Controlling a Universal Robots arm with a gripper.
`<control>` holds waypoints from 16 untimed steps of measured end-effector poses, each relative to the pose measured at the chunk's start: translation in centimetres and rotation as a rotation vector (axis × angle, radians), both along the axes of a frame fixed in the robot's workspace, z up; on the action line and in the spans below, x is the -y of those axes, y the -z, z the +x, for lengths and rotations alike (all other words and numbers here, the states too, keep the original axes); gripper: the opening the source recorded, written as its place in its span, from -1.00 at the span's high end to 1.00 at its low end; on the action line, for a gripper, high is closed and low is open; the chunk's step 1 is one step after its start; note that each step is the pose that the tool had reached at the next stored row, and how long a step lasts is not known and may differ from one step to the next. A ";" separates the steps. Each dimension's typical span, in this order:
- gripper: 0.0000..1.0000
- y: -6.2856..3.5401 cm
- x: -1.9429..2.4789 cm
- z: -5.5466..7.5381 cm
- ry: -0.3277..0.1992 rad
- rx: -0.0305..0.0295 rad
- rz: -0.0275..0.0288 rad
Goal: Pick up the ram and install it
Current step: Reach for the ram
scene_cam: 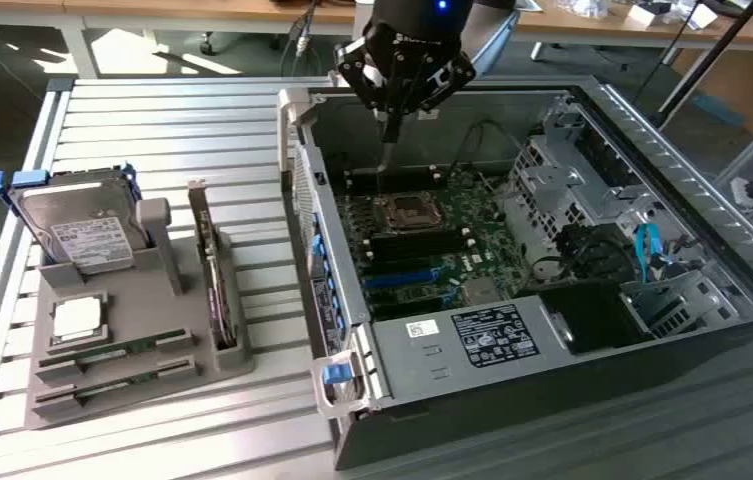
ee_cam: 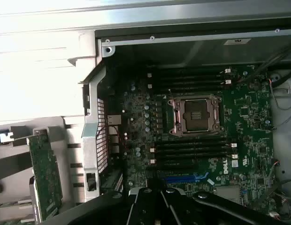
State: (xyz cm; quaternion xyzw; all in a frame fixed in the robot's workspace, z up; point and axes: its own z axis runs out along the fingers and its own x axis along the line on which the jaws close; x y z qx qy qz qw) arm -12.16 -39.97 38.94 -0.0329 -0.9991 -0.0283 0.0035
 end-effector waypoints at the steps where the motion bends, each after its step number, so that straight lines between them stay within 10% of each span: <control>1: 0.80 0.00 0.00 0.0 0.000 0.0000 0.0000; 16: 0.80 0.09 0.00 -5.9 0.000 0.0011 0.0002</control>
